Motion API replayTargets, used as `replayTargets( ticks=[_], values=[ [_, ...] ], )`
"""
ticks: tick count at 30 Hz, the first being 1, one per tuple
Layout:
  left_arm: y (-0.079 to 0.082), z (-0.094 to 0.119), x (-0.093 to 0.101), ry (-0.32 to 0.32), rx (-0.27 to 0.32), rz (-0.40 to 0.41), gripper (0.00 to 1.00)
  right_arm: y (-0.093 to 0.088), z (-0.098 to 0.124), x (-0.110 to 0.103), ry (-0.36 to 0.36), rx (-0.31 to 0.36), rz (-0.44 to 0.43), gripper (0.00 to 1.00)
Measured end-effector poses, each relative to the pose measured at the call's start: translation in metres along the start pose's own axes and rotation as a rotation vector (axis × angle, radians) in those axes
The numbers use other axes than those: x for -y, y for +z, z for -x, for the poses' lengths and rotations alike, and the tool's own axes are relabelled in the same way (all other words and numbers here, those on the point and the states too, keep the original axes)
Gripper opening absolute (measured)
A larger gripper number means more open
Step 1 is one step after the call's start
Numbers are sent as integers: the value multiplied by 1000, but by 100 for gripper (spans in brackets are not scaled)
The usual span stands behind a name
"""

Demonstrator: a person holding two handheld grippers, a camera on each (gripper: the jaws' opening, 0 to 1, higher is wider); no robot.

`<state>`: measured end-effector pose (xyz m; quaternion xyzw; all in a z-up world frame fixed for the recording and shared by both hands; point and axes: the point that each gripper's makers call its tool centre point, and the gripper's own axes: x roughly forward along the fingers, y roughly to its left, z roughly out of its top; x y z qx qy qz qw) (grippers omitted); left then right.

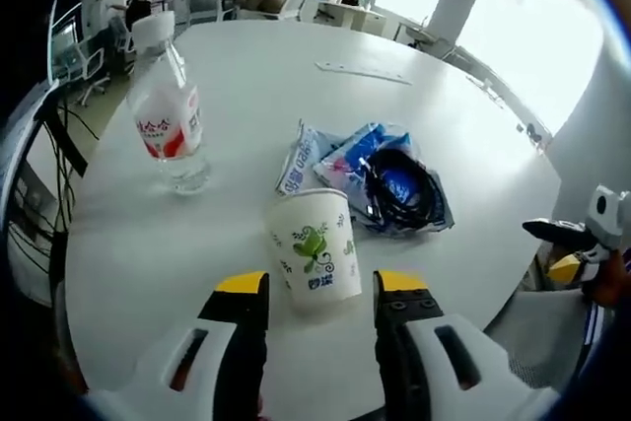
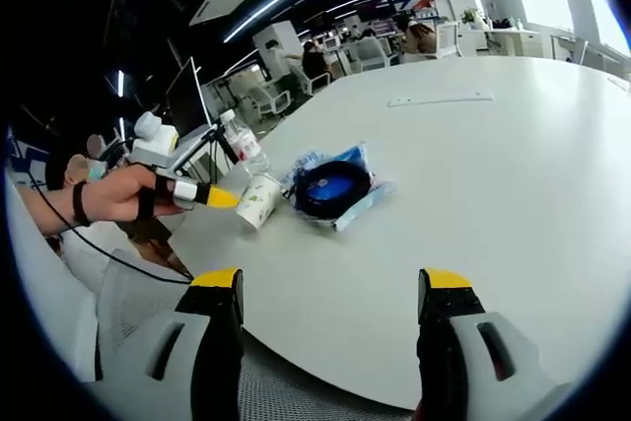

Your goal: Arrange the tabletop items into an orderly group along one side of the table until the central work area is clear of visible clutter.

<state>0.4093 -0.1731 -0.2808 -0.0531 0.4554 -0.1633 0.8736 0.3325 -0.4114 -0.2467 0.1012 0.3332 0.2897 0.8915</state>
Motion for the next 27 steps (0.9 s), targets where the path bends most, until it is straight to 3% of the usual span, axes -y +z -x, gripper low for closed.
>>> replayTargets(
  ticks=[16, 27],
  values=[
    [-1, -30, 1, 1, -71, 62, 51, 0, 0, 4, -3, -5, -8, 71],
    [-9, -42, -1, 6, -118, 84, 50, 1, -1, 5, -5, -4, -7, 73]
  ],
)
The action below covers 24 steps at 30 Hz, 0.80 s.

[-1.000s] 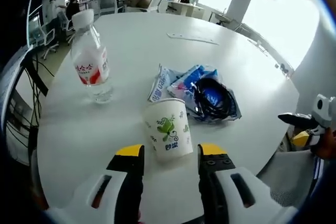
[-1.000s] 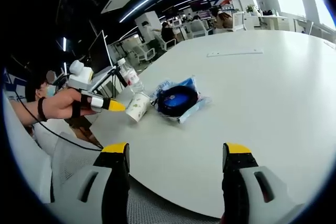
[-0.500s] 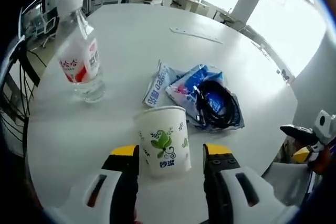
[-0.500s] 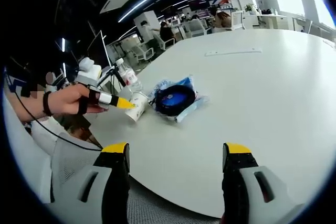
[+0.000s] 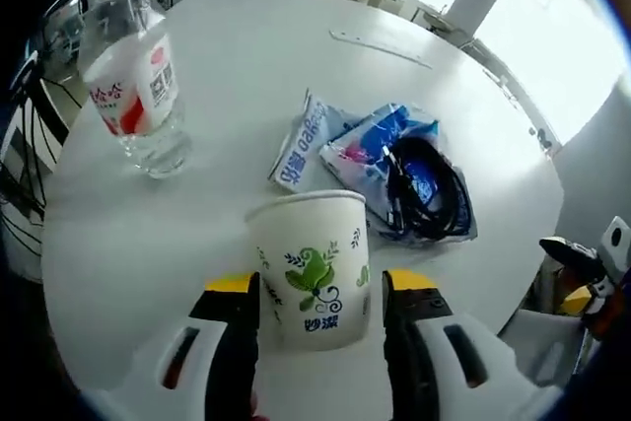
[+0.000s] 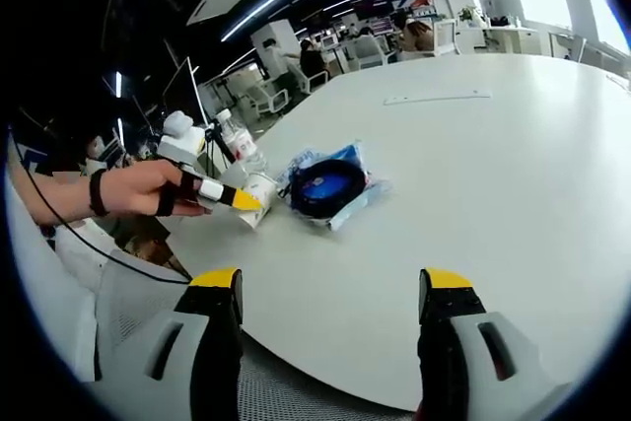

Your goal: Arrange the tabletop items into an orderly group along one side of the table until the central work area is clear of visible clutter.

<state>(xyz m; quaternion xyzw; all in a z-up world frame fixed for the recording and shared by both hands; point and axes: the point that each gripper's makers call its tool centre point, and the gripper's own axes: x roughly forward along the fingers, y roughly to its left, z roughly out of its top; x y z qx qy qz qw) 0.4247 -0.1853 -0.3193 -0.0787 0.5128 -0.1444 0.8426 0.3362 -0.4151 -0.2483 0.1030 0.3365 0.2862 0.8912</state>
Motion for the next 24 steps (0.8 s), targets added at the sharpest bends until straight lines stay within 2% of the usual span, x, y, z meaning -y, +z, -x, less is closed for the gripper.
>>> replayTargets(
  ticks=[6, 12, 24],
  values=[
    [-3, -4, -2, 2, -19, -9, 44, 1, -1, 0, 2, -4, 5, 73],
    [-6, -4, -3, 0, -25, -3, 42, 4, -3, 0, 5, -6, 14, 74],
    [-5, 7, -8, -17, 1, 4, 40, 12, -12, -11, 34, -16, 42, 74]
  ],
)
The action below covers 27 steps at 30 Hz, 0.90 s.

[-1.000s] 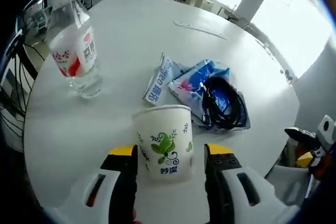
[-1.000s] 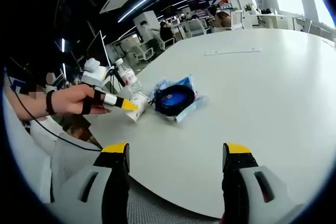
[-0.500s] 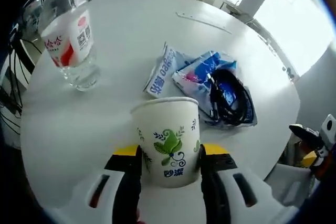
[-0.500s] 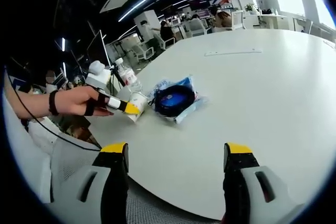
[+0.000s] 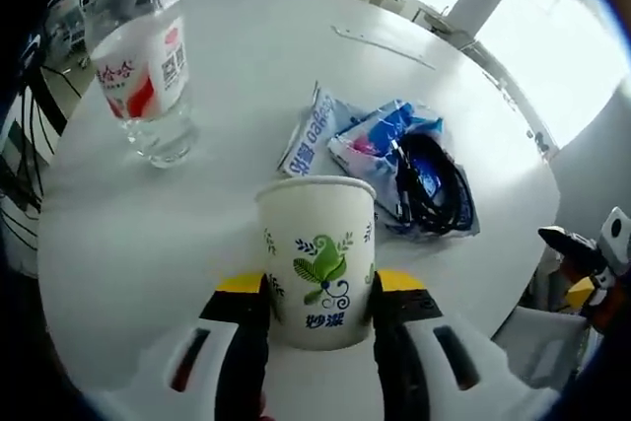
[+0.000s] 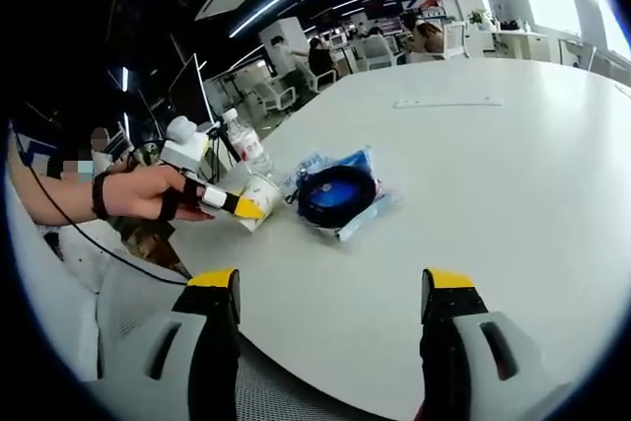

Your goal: Arrange the tabletop items into an orderly group along one side of the table until the central work area is clear of visible clutter.

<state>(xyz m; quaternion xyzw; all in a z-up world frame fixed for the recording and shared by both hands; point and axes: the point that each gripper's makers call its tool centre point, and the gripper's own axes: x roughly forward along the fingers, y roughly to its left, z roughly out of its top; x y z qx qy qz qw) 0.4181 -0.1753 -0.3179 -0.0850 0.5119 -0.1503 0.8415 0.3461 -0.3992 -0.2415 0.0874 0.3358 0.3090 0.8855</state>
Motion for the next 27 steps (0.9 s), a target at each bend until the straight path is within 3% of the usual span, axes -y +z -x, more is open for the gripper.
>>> replayTargets(
  ticks=[10, 27],
  values=[
    [8, 24, -6, 7, 63, -62, 40, 1, -6, -10, 28, -10, 17, 74],
    [0, 45, -2, -28, 96, -119, 40, 0, -16, -30, 68, -24, 47, 73]
  ],
)
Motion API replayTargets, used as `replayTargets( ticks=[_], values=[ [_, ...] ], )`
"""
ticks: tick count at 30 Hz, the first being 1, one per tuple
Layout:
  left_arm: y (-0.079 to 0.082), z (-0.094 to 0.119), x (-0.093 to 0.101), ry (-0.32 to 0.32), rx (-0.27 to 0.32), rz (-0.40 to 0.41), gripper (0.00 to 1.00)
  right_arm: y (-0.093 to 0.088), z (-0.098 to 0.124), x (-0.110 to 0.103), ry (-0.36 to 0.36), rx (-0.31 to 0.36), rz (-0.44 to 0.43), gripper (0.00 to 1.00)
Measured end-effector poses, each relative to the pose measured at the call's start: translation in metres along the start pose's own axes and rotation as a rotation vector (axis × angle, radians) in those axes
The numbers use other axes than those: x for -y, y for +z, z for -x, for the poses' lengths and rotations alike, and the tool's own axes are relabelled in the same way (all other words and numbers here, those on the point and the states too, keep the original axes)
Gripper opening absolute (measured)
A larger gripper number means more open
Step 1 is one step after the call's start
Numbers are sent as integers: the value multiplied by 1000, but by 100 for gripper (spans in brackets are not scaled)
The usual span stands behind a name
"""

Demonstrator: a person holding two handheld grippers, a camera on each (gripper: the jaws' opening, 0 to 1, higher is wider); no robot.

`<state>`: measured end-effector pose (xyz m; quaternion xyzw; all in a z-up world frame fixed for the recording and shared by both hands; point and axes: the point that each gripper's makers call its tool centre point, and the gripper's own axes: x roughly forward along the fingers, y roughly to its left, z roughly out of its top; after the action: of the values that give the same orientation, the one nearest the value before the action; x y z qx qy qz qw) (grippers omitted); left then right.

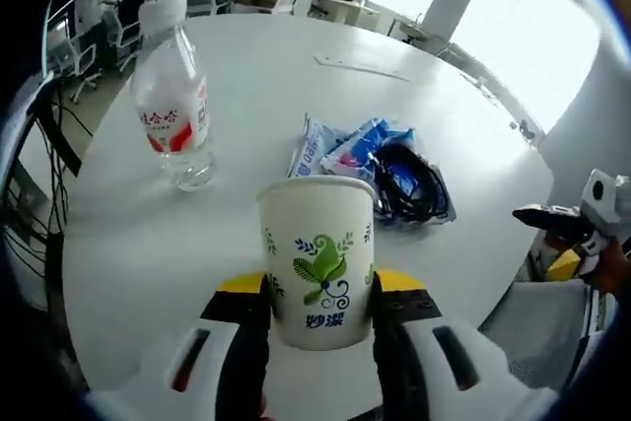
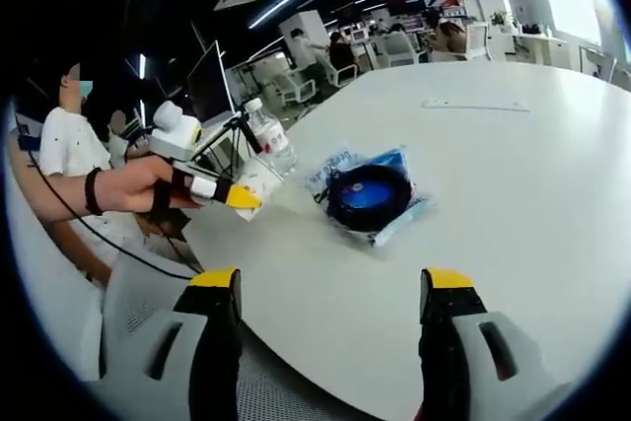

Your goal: Arrange the tabletop items into an orderly group along one side of the table until the central work area is clear of visible clutter.

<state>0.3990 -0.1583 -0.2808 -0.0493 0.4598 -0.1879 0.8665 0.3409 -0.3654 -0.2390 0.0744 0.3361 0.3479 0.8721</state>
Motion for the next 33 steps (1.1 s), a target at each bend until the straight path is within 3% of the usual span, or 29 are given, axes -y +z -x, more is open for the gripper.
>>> replayTargets(
  ticks=[19, 22, 33],
  values=[
    [-8, 22, 37, -54, 13, -329, 40, 8, -22, -30, 73, -27, 70, 72],
    [-13, 22, 46, -95, 0, -333, 40, 10, -26, -36, 88, -29, 74, 71],
    [-21, 23, 71, -136, -15, -445, 40, 16, -41, -53, 152, -48, 112, 70]
  ],
)
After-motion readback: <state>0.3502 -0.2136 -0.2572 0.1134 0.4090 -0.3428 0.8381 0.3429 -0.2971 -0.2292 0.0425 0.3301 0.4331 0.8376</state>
